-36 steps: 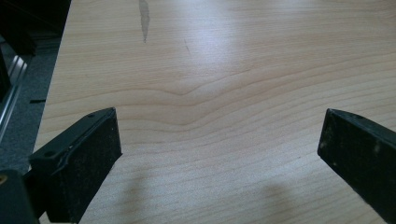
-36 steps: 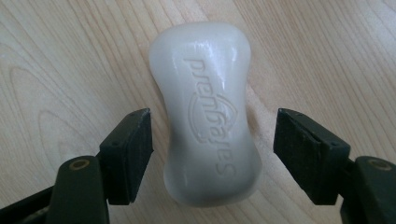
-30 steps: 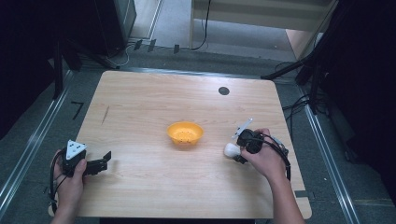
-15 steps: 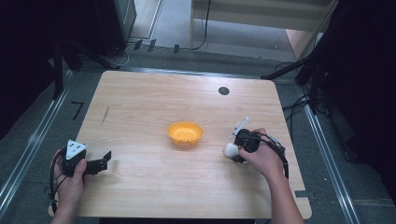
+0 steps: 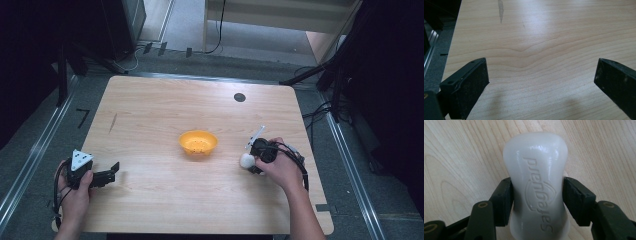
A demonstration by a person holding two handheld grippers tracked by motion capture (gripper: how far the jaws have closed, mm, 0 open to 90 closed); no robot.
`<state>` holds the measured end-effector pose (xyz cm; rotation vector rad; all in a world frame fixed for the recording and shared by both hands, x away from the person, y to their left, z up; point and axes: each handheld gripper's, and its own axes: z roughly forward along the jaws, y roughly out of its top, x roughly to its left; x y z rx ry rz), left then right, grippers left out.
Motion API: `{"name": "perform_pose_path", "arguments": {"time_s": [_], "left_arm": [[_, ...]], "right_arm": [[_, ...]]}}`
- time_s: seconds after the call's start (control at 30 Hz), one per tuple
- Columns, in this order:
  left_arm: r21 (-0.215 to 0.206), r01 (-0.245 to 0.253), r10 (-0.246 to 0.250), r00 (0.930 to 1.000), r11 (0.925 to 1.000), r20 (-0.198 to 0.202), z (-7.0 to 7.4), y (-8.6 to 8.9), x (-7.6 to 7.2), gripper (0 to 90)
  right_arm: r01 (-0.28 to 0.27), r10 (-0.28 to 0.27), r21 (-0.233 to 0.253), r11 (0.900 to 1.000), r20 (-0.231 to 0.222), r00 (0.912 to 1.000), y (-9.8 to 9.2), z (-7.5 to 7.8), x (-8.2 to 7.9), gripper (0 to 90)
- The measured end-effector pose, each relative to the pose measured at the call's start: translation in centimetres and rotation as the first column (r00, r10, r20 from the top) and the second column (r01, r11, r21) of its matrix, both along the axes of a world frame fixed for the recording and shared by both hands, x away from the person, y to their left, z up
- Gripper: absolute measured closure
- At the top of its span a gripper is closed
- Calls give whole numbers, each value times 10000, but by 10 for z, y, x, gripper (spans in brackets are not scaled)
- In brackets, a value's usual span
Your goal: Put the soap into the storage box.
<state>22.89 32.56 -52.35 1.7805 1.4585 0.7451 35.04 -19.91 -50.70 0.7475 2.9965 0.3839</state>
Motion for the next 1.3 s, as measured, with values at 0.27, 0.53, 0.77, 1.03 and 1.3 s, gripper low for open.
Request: {"name": "perform_pose_path", "arguments": {"time_s": [0.27,0.53,0.77,1.03,1.3], "left_arm": [[6,-1,1,10000,10000,8,0,0,0,0],[-30,25,-25,10000,10000,26,0,0,0,0],[-6,8,-8,10000,10000,9,0,0,0,0],[-25,24,-24,10000,10000,21,0,0,0,0],[-28,25,-25,10000,10000,28,0,0,0,0]], "right_arm": [[-298,300,-115,9995,200,9993,2,1,-2,499],[-478,477,38,9988,356,9982,3,7,-3,503],[-789,787,15,9969,612,9950,7,18,-1,504],[-1120,1113,40,9937,808,9905,16,28,4,505],[-1445,1434,45,9895,951,9851,27,38,9,506]]}}
